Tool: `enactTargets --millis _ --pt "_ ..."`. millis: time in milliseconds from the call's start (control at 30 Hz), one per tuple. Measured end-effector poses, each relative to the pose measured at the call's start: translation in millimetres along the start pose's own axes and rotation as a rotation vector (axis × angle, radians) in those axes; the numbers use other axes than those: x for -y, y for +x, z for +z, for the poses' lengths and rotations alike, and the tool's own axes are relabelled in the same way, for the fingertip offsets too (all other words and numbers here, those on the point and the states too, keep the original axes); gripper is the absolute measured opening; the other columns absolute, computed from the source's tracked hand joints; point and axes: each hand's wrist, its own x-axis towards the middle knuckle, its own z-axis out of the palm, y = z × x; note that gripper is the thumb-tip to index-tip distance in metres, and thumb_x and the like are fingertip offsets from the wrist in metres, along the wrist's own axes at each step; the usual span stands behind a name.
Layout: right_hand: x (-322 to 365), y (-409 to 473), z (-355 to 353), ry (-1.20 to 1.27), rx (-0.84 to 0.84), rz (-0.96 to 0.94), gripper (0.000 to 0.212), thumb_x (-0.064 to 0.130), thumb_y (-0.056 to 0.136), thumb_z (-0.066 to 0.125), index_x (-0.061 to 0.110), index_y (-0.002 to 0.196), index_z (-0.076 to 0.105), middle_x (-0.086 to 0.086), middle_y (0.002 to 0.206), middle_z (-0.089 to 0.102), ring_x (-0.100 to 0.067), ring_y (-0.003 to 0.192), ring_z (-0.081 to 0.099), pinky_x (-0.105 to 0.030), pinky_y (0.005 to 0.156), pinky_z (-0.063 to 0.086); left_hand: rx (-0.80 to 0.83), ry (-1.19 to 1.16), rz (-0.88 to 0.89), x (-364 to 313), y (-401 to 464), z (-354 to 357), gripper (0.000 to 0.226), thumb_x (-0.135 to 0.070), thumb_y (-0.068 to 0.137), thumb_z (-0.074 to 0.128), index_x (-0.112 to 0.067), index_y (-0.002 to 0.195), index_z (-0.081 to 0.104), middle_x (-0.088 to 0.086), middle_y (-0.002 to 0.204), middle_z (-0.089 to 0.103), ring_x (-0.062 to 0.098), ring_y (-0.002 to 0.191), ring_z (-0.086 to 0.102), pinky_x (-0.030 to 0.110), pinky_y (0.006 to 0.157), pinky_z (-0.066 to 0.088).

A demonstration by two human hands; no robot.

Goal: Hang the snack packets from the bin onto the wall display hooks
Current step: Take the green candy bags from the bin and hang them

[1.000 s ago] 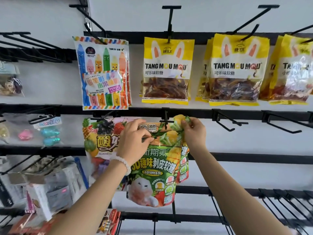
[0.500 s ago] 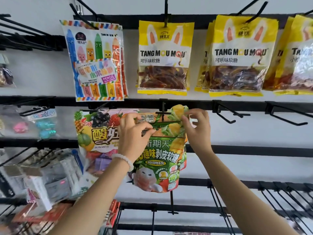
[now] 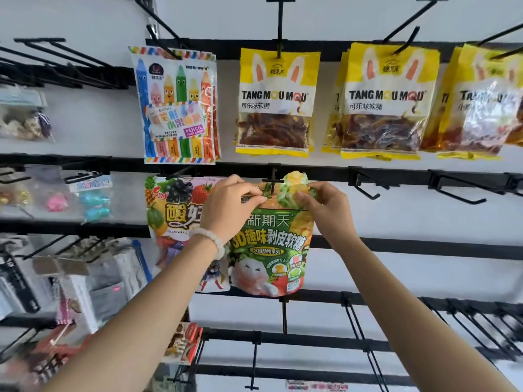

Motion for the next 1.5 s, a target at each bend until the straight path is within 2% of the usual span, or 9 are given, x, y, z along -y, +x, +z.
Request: enactTargets --millis 100,267,433,733,900,1033,1233,1400,1500 --pt "10.7 -6.8 -1.8 0.024 -0.004 -0.025 0.011 0.023 0.083 0.067 0.031 0.081 0.06 -0.01 0.09 0.068 -0.028 0.087 0.065 -0.049 0.077 0.055 -0.002 0.007 0.012 -4.7 -1.7 -9.1 0.019 -0.034 0.082 0.066 -0.018 0.09 0.073 -0.008 0.086 0.055 0.013 0.083 0.054 0.025 0.065 0.039" --pt "24.5 -12.9 -4.2 0.023 -0.02 -0.059 0.012 0.024 0.084 0.066 0.031 0.079 0.058 -0.013 0.087 0.068 -0.03 0.084 0.065 -0.045 0.073 0.056 -0.031 0.044 0.004 -10.8 -2.6 -19.8 0.018 -0.036 0.082 0.065 -0.021 0.089 0.073 -0.004 0.089 0.059 0.013 0.084 0.053 0.025 0.063 0.038" --pt "31.5 -8.6 -3.8 -0.002 -0.03 -0.041 0.007 0.022 0.086 0.064 0.019 0.091 0.061 0.001 0.082 0.066 -0.015 0.078 0.064 -0.019 0.06 0.053 0.017 0.072 -0.055 -14.2 2.6 -21.6 0.018 -0.04 0.084 0.062 -0.026 0.091 0.071 -0.007 0.091 0.058 0.014 0.085 0.054 0.03 0.066 0.045" --pt "24.9 4.6 -5.4 -0.114 -0.057 -0.034 0.017 0.023 0.087 0.063 0.013 0.1 0.063 0.008 0.076 0.058 -0.006 0.068 0.053 -0.017 0.058 0.041 0.066 -0.012 -0.06 -9.8 10.3 -11.0 0.02 -0.038 0.082 0.066 -0.023 0.092 0.072 -0.004 0.093 0.062 0.015 0.083 0.057 0.031 0.067 0.047" --pt "10.5 10.5 2.0 -0.135 -0.056 0.036 0.023 0.027 0.087 0.063 0.012 0.105 0.062 -0.005 0.091 0.065 -0.02 0.081 0.06 -0.029 0.067 0.048 0.066 0.003 -0.06 -2.5 10.7 -3.2 0.019 -0.038 0.081 0.067 -0.023 0.092 0.072 -0.005 0.094 0.064 0.01 0.077 0.055 0.025 0.063 0.042" --pt "-3.6 17.3 11.1 -0.129 -0.093 0.076 0.02 0.026 0.087 0.062 0.013 0.102 0.062 -0.006 0.09 0.066 -0.022 0.08 0.061 -0.026 0.061 0.048 -0.018 0.131 0.02 6.0 13.6 8.0 0.021 -0.037 0.08 0.069 -0.019 0.09 0.072 -0.002 0.09 0.066 0.015 0.077 0.055 0.025 0.065 0.036" --pt "-17.8 35.2 22.6 -0.145 -0.149 0.071 0.017 0.023 0.088 0.061 0.012 0.101 0.062 -0.001 0.084 0.061 -0.01 0.069 0.054 -0.015 0.053 0.04 -0.107 0.285 0.118 28.8 25.4 26.0 0.022 -0.035 0.074 0.074 -0.019 0.089 0.073 0.001 0.08 0.062 0.025 0.074 0.055 0.037 0.064 0.046" --pt "-24.2 42.1 27.9 -0.15 -0.194 0.043 0.023 0.024 0.088 0.061 0.011 0.106 0.061 0.001 0.086 0.061 -0.017 0.079 0.056 -0.023 0.063 0.04 -0.117 0.344 0.152 41.4 28.5 36.4 0.023 -0.035 0.073 0.074 -0.023 0.093 0.073 0.003 0.078 0.063 0.026 0.072 0.055 0.035 0.064 0.043" --pt "-26.8 38.7 29.2 -0.198 -0.264 -0.033 0.029 0.024 0.084 0.065 0.013 0.111 0.058 0.0 0.102 0.058 -0.016 0.088 0.054 -0.025 0.073 0.042 -0.109 0.374 0.164 43.7 27.3 38.9 0.025 -0.036 0.077 0.071 -0.022 0.098 0.072 0.004 0.082 0.064 0.027 0.075 0.056 0.037 0.068 0.041"
